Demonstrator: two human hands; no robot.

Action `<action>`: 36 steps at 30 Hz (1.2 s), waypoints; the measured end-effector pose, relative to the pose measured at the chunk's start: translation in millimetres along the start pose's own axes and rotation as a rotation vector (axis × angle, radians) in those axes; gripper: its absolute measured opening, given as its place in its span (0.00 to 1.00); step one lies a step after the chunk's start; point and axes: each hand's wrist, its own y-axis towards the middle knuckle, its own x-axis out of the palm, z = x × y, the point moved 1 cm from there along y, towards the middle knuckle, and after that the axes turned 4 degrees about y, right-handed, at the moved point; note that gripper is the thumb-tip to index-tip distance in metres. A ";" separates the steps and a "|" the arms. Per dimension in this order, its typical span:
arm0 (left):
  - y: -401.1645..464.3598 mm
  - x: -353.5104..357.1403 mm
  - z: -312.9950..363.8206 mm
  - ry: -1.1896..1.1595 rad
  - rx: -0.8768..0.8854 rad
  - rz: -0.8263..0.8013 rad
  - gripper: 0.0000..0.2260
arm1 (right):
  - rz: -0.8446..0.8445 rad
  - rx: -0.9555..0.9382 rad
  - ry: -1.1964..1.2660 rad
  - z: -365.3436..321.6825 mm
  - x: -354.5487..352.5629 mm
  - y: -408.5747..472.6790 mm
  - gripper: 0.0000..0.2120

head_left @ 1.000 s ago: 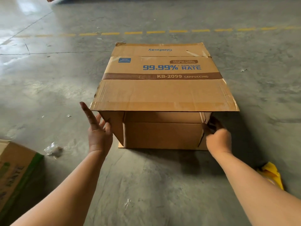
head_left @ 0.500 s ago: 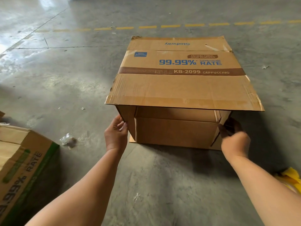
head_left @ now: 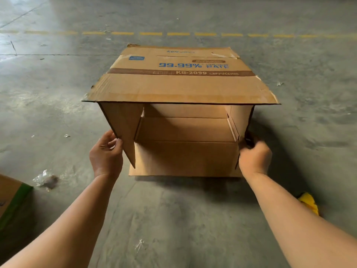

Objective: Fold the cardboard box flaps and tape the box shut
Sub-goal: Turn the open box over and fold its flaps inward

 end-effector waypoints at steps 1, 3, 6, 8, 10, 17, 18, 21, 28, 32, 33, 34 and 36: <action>6.0 -2.6 11.0 -0.006 0.015 0.025 0.12 | 0.018 -0.034 -0.030 -11.0 -4.5 7.1 0.11; 20.8 -7.9 35.7 -0.017 0.054 0.051 0.12 | 0.032 -0.130 -0.076 -34.9 -13.2 21.3 0.09; 45.4 -16.5 75.1 0.046 0.097 0.015 0.14 | 0.057 -0.252 -0.077 -69.8 -25.2 39.8 0.12; 58.5 -23.3 98.1 0.120 0.133 -0.024 0.18 | 0.092 -0.310 -0.079 -89.2 -32.7 51.4 0.11; 68.1 -31.4 117.8 0.178 0.195 -0.047 0.20 | 0.101 -0.349 -0.078 -108.3 -41.6 65.0 0.10; 102.9 -55.7 174.2 0.359 0.365 -0.128 0.17 | 0.011 -0.465 -0.179 -166.6 -75.2 113.3 0.12; 106.9 -56.7 183.1 0.384 0.382 -0.140 0.17 | -0.004 -0.481 -0.194 -174.3 -78.1 118.1 0.12; 123.2 -58.3 209.6 0.438 0.434 -0.145 0.16 | -0.065 -0.521 -0.261 -199.5 -83.0 132.4 0.10; 161.2 -41.9 225.1 0.489 0.455 -0.241 0.11 | -0.240 -0.508 -0.405 -213.6 -75.1 162.7 0.12; 177.1 -27.2 221.2 0.528 0.433 -0.288 0.12 | -0.281 -0.436 -0.392 -213.7 -61.6 169.4 0.05; 180.6 -24.9 220.5 0.532 0.411 -0.301 0.14 | -0.290 -0.412 -0.395 -214.9 -59.8 171.2 0.06; 183.0 -23.5 220.5 0.531 0.392 -0.310 0.15 | -0.307 -0.400 -0.406 -216.3 -59.0 172.9 0.10; 184.3 -22.8 220.2 0.528 0.369 -0.344 0.17 | -0.362 -0.390 -0.456 -219.0 -59.4 175.9 0.15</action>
